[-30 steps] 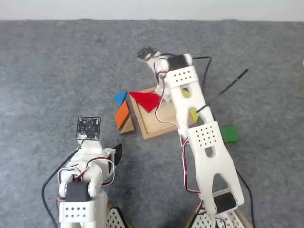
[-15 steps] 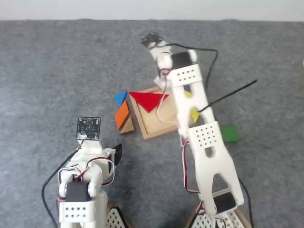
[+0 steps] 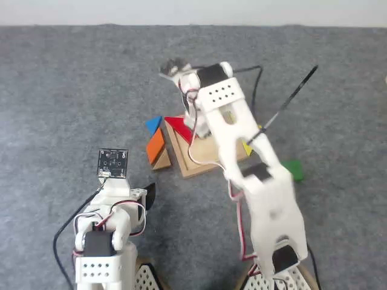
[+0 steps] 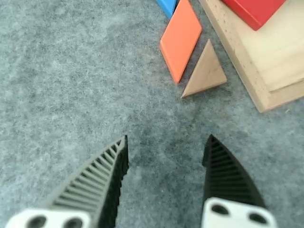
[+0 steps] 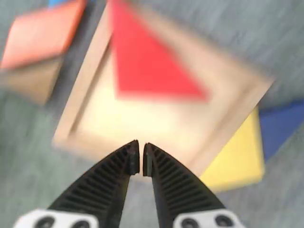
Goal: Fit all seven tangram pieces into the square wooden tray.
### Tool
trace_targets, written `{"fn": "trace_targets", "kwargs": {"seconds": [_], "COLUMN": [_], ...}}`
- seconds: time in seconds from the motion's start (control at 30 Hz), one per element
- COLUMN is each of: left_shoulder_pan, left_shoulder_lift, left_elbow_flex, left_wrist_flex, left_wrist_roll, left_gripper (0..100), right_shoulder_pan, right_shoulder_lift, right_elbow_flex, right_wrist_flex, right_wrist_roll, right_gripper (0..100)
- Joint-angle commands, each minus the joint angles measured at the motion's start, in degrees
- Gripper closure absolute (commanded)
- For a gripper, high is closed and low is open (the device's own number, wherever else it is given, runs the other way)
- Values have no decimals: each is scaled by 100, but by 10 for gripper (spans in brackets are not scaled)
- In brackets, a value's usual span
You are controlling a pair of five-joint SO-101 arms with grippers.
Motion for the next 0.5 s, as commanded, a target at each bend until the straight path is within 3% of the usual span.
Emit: {"fn": "trace_targets", "kwargs": {"seconds": [0.0,0.13,0.23,0.4,0.47], "left_shoulder_pan": [0,0,0,0,0], "left_shoulder_lift": [-62,-62,-62,-62,-62], "left_elbow_flex": [-40,-40,-40,-40,-40], "left_wrist_flex": [35,35,35,35,35], "left_wrist_roll": [-44,-44,-44,-44,-44], "left_gripper": [755,755,755,755,755], "right_shoulder_pan": [-57,-48,66,-22,-57], "right_shoulder_lift": [-2527,-3477,-3512,-2932,-2659], "right_elbow_flex": [2804,5266,6101,5600,5266], "right_wrist_flex": [-1341,-4119,-5692,-5807,-5798], "right_wrist_roll": [70,202,220,158,167], "right_gripper": [964,965,944,680,633]}}
